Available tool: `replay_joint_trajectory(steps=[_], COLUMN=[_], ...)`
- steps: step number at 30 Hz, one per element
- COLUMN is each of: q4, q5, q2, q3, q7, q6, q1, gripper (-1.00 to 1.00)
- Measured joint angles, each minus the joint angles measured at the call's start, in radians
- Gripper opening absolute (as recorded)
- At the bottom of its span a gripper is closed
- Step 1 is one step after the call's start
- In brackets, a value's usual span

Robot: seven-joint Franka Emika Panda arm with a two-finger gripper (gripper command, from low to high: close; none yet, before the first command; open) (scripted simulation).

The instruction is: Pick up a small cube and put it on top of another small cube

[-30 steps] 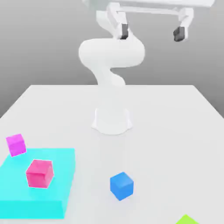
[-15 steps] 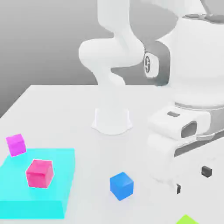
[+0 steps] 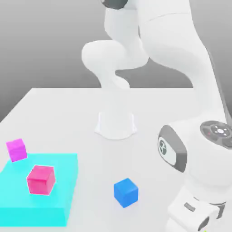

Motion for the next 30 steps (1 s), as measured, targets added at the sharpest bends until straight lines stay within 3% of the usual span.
replay_joint_trajectory(steps=[5,13,20,27,28,30], q4=[-0.055,-0.336,-0.591,-0.630,-0.630,-0.630], q5=[0.018,0.014,0.091,0.102,0.098,0.098], q2=[-0.153,-0.416,-0.641,-0.483,-0.462,-0.462], q3=[0.016,-0.010,-0.047,-0.058,-0.060,-0.060], q7=[-0.036,-0.276,-0.553,-0.602,-0.599,-0.599], q6=[-0.098,-0.077,-0.047,0.150,0.170,0.170], q1=[-0.023,-0.121,-0.189,-0.188,-0.187,-0.187], gripper=[-1.00,-1.00,-1.00,-1.00,1.00,1.00])
